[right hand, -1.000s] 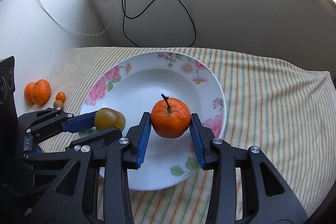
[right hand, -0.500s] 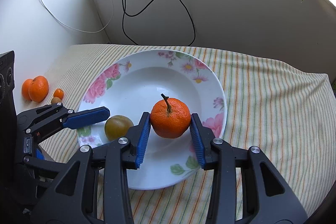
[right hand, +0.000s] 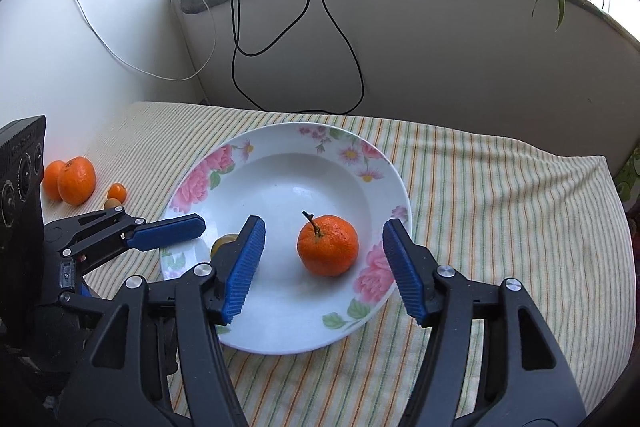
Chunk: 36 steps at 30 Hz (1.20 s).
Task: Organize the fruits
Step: 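Open the left tool onto the plate while the right tool releases the tangerine there, then move both tools to the large orange beside the wall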
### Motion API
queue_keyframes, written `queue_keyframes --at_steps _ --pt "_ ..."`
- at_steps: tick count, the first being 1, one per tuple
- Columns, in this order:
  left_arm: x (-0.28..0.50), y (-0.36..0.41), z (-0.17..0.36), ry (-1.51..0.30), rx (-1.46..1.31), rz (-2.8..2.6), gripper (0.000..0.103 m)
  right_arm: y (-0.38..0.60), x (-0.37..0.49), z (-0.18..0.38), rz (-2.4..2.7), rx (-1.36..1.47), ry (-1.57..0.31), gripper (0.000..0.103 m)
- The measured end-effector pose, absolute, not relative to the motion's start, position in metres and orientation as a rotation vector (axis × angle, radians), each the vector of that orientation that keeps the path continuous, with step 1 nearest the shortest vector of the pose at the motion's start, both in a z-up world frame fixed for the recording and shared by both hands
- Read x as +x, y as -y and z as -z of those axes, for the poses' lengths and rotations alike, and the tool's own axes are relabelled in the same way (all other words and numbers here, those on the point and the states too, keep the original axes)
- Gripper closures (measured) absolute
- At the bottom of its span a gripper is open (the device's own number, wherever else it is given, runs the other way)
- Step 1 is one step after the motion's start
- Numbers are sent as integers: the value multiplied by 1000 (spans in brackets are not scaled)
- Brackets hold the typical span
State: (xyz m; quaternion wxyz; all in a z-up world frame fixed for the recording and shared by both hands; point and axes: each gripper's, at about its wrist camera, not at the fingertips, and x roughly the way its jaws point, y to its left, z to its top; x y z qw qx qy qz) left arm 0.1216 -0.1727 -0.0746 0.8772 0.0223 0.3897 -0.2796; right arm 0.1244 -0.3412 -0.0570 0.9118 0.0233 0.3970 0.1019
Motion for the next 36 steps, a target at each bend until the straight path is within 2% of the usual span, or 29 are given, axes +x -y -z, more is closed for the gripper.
queue_keyframes --at_steps 4,13,17,25,28,30,34,36 --pt "117 167 67 -794 31 575 54 341 120 49 -212 55 -801 30" --pt "101 143 48 -737 10 521 54 316 113 32 -251 28 -779 29" --pt "95 125 40 -713 -11 476 54 304 113 24 -282 32 -770 23" --pt "78 74 32 -669 -33 347 54 261 118 7 -385 23 -764 22" --pt "72 53 30 -656 -51 300 47 242 124 2 -443 38 -774 19" --pt "68 40 29 -653 -62 269 47 230 129 -1 -469 34 -770 16" --pt "59 16 30 -646 -83 216 47 204 140 -2 -517 10 -782 16" --pt "54 4 31 -642 -91 187 36 192 146 0 -542 2 -799 16"
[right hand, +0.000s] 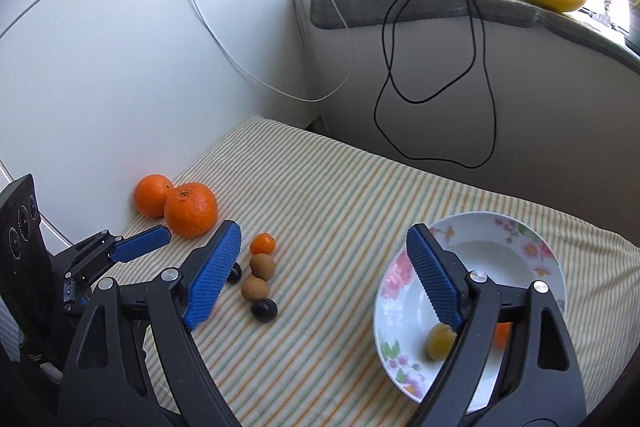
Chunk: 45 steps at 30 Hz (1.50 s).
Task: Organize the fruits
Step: 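Move both tools to the large orange beside the wall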
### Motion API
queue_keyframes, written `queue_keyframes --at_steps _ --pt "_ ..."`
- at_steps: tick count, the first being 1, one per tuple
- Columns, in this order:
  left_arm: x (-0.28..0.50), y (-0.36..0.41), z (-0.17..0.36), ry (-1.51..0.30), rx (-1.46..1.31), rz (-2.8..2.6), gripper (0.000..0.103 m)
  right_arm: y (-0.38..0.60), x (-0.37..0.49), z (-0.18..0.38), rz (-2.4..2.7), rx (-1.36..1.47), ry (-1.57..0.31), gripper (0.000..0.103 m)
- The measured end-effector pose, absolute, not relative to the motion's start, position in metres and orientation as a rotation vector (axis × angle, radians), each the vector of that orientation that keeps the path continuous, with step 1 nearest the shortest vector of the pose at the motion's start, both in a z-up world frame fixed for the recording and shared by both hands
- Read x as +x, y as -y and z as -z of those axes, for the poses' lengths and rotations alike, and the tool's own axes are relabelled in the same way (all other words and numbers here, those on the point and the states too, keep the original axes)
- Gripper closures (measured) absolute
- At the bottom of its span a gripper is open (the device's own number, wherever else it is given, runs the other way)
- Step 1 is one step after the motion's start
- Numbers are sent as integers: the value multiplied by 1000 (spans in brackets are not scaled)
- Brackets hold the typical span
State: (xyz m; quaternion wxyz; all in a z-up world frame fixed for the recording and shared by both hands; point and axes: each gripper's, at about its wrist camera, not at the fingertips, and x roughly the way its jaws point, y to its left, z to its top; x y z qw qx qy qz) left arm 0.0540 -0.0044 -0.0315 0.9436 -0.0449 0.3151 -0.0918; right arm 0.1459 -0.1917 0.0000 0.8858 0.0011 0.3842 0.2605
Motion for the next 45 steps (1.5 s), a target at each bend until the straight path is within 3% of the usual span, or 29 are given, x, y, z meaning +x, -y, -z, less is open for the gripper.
queue_keyframes --at_steps 6,16,45 --pt "45 -33 42 -655 -170 109 27 163 158 10 -616 18 -861 16" --pt "48 -77 64 -694 -293 23 27 112 181 29 -740 45 -948 15" --pt "81 -94 88 -755 -397 36 28 20 227 103 -922 183 -1240 15"
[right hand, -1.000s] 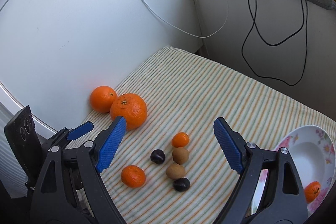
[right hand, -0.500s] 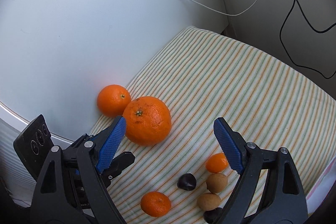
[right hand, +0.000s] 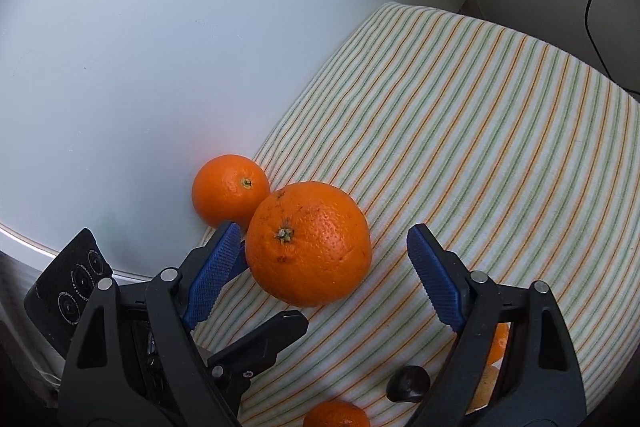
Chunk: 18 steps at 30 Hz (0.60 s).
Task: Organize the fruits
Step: 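Move both tools to the large orange beside the wall, then grasp the large orange with the right tool while the left tool braces its other side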
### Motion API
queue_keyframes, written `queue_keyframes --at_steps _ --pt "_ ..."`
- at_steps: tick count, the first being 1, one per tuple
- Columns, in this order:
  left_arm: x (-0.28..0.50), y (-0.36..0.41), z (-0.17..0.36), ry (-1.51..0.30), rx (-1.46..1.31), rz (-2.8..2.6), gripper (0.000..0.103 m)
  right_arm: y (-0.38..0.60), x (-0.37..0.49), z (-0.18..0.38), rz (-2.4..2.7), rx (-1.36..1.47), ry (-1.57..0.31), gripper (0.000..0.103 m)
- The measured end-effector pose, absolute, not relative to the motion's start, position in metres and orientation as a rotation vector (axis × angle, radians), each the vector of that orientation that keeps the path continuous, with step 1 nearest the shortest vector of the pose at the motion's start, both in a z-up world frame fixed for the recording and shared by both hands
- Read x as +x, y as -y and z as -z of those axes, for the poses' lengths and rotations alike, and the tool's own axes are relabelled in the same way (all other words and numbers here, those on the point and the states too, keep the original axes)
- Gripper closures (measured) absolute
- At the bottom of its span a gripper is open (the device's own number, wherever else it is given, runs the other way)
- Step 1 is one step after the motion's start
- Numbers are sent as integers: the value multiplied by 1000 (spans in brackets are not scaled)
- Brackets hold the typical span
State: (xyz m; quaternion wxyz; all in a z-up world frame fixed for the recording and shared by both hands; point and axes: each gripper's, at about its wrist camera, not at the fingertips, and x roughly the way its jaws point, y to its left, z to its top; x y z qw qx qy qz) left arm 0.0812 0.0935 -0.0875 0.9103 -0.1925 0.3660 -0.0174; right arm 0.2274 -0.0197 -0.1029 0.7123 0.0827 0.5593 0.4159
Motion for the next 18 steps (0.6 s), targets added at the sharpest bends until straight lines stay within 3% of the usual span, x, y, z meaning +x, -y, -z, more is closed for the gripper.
queue_keyframes --at_steps 13,18 --pt "87 -95 92 -771 -409 41 35 5 232 114 -953 201 -1263 33" --pt "86 -94 92 -769 -411 43 36 0 231 114 -949 192 -1260 34"
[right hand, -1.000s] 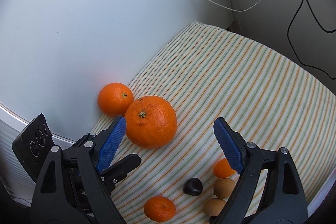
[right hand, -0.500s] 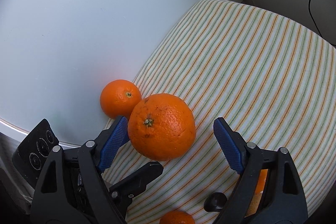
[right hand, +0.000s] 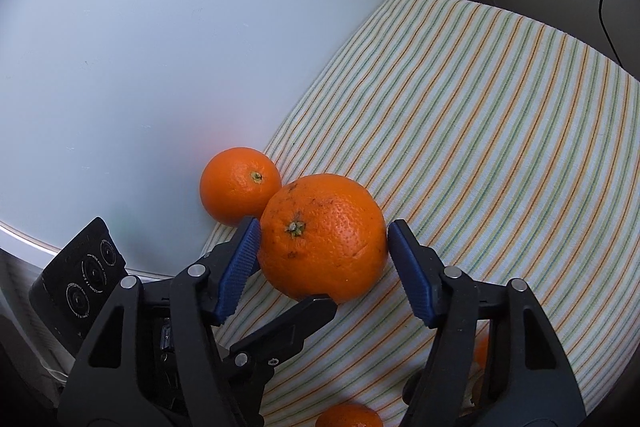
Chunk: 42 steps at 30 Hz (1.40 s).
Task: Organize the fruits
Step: 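Grasp the large orange with the right tool while the left tool braces its other side, then carry the large orange with the right tool and lower it onto the plate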
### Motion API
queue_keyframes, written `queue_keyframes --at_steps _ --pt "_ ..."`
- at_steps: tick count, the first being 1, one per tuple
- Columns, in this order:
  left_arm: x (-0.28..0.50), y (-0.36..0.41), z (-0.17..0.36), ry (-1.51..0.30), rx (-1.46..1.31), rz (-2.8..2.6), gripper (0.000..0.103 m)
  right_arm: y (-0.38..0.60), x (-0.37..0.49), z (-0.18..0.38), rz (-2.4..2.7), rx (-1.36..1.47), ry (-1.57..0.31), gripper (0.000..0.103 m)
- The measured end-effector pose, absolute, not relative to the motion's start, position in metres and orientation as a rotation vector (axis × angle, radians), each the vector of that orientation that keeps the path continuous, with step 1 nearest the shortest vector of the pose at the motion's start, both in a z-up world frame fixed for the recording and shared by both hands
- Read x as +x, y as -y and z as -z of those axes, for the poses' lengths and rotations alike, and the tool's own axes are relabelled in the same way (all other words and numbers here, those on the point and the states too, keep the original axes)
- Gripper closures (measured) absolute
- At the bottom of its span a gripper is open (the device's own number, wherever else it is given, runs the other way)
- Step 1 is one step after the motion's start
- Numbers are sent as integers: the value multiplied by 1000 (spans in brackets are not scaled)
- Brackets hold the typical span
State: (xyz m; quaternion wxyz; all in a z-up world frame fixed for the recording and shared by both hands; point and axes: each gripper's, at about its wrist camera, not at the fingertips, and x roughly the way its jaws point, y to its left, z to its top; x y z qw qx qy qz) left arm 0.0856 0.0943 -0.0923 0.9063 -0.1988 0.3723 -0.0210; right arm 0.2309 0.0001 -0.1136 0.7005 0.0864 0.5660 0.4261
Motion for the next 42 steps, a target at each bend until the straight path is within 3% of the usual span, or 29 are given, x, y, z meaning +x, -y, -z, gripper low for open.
queue_keyframes --at_steps 22,42 --pt "85 -78 73 -727 -353 51 36 25 221 89 -954 213 -1220 34" --pt "90 -4 37 -678 -273 152 36 63 217 65 -888 268 -1139 34"
